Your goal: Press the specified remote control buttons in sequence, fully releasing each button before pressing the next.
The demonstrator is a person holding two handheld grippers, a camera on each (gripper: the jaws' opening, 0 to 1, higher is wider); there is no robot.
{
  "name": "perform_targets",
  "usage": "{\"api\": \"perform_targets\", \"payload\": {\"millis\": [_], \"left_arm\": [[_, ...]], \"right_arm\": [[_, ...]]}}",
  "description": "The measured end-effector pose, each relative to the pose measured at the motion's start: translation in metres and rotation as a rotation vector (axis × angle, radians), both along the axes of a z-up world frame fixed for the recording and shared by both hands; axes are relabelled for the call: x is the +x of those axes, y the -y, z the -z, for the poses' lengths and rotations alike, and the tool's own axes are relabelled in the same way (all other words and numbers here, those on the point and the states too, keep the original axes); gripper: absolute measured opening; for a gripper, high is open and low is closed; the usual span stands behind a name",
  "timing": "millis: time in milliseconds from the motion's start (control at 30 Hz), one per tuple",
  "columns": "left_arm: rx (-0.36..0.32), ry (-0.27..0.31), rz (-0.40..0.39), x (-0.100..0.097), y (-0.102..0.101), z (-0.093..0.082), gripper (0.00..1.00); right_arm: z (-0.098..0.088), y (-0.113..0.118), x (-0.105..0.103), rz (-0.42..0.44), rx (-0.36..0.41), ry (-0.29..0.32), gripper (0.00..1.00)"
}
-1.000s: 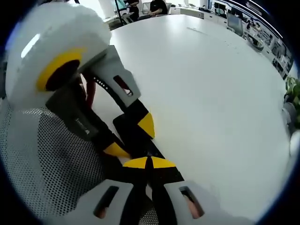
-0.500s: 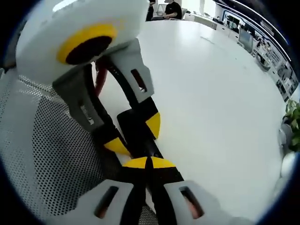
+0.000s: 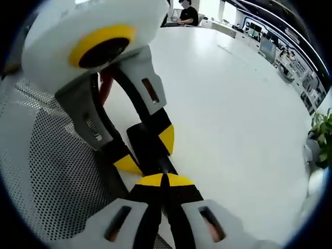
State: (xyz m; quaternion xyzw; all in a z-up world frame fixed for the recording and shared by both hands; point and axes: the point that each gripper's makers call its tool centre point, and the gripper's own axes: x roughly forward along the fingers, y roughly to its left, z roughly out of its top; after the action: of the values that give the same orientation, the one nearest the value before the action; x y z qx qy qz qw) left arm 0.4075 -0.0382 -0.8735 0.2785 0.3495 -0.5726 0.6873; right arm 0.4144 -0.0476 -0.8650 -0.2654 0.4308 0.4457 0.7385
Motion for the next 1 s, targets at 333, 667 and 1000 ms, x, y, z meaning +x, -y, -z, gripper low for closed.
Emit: {"api": "perform_targets", "payload": {"millis": [333,667,1000], "left_arm": [[0.010,0.002,0.011,0.000,0.000,0.001,0.26],[0.003,0.001,0.004,0.001,0.000,0.000,0.26],[-0.001,0.001,0.005,0.001,0.000,0.000,0.26]], "right_arm": [[0.000,0.000,-0.001,0.047,0.019,-0.034,0.00],[-0.001,0.001,-0.005,0.121,0.061,-0.115,0.00],[0.002,-0.003,-0.019,0.068,0.035,-0.165,0.00]]}}
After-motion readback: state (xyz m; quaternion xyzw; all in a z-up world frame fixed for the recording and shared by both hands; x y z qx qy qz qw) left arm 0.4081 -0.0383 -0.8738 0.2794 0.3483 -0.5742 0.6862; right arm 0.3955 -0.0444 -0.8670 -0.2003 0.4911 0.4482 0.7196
